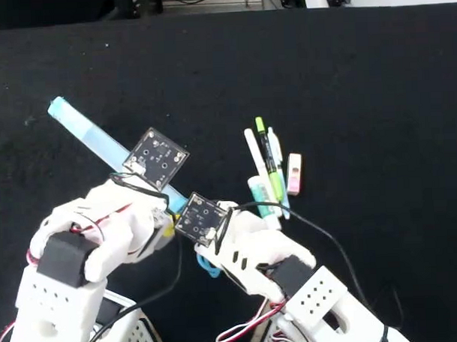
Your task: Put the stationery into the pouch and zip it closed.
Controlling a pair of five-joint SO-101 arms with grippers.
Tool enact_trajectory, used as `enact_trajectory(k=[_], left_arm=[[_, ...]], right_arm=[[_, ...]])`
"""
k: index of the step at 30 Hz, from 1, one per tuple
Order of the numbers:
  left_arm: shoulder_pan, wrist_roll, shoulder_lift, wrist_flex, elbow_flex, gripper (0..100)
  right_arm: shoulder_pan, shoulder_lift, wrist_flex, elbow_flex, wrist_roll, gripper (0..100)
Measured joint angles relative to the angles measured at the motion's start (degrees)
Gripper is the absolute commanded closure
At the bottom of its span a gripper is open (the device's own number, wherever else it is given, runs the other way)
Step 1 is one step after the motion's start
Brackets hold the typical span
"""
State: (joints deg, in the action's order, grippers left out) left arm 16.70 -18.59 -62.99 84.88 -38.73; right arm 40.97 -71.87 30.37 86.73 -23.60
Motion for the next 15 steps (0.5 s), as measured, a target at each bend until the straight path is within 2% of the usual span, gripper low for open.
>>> enact_trajectory(k=[6,15], left_arm=[[0.0,0.0,-0.09,-5.01,-6.07,77],[0.0,2.2,-0.09,-6.59,-6.24,76]], right_arm=[[0.0,0.0,0.0,0.0,0.0,98.8],[-0.09,0.0,0.0,0.0,0.0,98.8]])
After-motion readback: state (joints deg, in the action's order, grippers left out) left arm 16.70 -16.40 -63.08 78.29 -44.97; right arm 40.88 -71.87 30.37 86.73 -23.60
